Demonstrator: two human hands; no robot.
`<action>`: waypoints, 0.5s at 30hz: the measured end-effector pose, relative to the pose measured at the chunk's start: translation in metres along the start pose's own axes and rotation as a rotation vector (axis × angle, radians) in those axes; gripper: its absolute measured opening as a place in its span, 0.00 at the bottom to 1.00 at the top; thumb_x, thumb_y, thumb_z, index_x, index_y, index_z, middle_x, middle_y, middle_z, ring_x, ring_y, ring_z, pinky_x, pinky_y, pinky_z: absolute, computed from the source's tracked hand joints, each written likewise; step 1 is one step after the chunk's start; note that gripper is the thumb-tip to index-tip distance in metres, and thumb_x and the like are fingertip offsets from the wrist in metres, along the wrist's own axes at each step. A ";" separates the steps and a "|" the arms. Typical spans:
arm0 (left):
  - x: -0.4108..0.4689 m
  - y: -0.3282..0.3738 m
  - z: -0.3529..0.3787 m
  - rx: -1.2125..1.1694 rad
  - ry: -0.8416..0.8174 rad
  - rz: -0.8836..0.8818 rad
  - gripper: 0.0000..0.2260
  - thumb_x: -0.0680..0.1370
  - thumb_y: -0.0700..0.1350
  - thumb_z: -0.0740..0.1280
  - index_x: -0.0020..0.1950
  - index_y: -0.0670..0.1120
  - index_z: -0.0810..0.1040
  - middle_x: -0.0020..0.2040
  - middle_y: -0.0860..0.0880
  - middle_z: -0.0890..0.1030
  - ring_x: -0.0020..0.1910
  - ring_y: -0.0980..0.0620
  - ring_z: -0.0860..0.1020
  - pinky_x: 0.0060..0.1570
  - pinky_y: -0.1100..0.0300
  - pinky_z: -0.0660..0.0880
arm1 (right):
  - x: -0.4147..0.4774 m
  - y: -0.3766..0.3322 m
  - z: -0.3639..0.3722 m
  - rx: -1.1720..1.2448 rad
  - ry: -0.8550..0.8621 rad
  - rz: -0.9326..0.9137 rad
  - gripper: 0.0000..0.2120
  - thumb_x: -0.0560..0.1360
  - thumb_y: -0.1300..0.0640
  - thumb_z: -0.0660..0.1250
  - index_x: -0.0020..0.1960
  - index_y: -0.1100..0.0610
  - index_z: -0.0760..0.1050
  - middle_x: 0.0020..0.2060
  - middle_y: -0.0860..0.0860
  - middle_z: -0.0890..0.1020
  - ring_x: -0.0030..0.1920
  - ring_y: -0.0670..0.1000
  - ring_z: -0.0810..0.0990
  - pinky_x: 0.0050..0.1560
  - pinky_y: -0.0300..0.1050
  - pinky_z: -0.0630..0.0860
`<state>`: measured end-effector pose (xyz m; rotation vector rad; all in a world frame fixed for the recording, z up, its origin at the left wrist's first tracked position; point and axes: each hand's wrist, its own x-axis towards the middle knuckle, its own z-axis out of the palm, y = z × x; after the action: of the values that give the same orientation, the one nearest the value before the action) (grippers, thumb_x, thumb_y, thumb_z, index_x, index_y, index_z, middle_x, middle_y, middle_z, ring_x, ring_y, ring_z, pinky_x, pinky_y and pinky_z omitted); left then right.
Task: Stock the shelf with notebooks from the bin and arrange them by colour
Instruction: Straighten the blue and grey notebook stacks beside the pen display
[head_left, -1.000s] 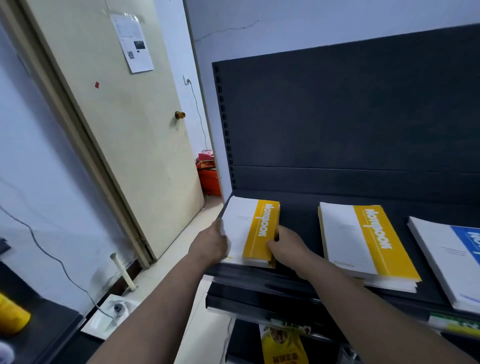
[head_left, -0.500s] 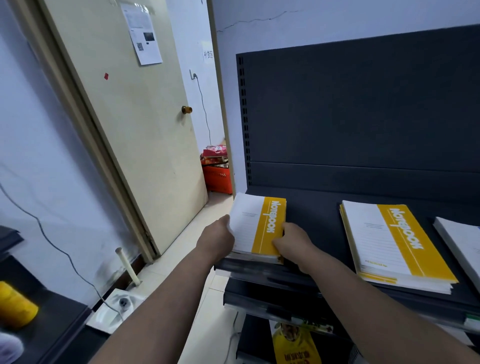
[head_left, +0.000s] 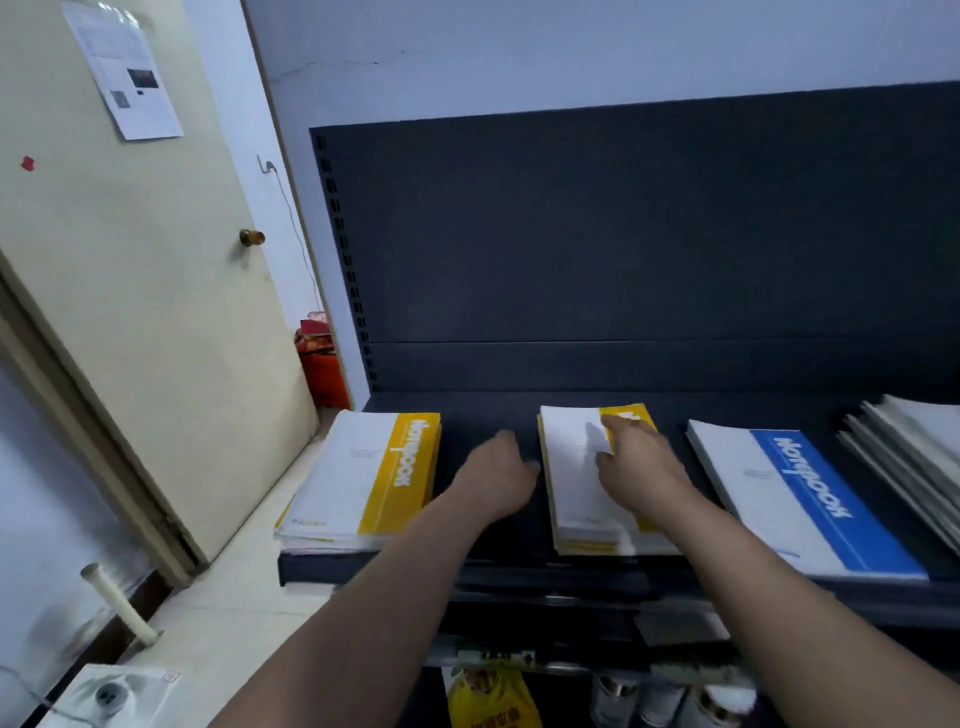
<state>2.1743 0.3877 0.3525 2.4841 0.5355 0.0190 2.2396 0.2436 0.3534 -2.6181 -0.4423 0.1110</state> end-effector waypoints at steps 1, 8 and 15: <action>0.002 0.007 0.008 -0.023 -0.035 -0.016 0.20 0.81 0.47 0.61 0.70 0.39 0.66 0.68 0.41 0.72 0.66 0.43 0.71 0.57 0.57 0.69 | 0.002 0.011 -0.003 -0.029 -0.017 0.045 0.25 0.77 0.60 0.59 0.74 0.56 0.61 0.71 0.57 0.65 0.70 0.59 0.64 0.65 0.49 0.66; 0.008 0.035 0.033 -0.110 -0.099 -0.035 0.21 0.81 0.42 0.58 0.75 0.42 0.61 0.69 0.44 0.71 0.65 0.45 0.71 0.58 0.60 0.69 | 0.017 0.058 -0.002 0.018 -0.175 0.152 0.21 0.76 0.61 0.56 0.69 0.59 0.61 0.63 0.59 0.74 0.60 0.61 0.74 0.47 0.44 0.69; 0.006 0.023 0.020 -0.060 -0.030 -0.106 0.15 0.80 0.38 0.57 0.67 0.43 0.69 0.64 0.44 0.74 0.60 0.46 0.73 0.53 0.58 0.71 | 0.017 0.035 0.007 -0.004 -0.222 0.098 0.27 0.78 0.59 0.57 0.74 0.59 0.55 0.66 0.59 0.72 0.64 0.60 0.73 0.54 0.46 0.72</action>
<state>2.1914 0.3618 0.3484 2.3912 0.6440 -0.0439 2.2644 0.2225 0.3307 -2.6421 -0.3893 0.4368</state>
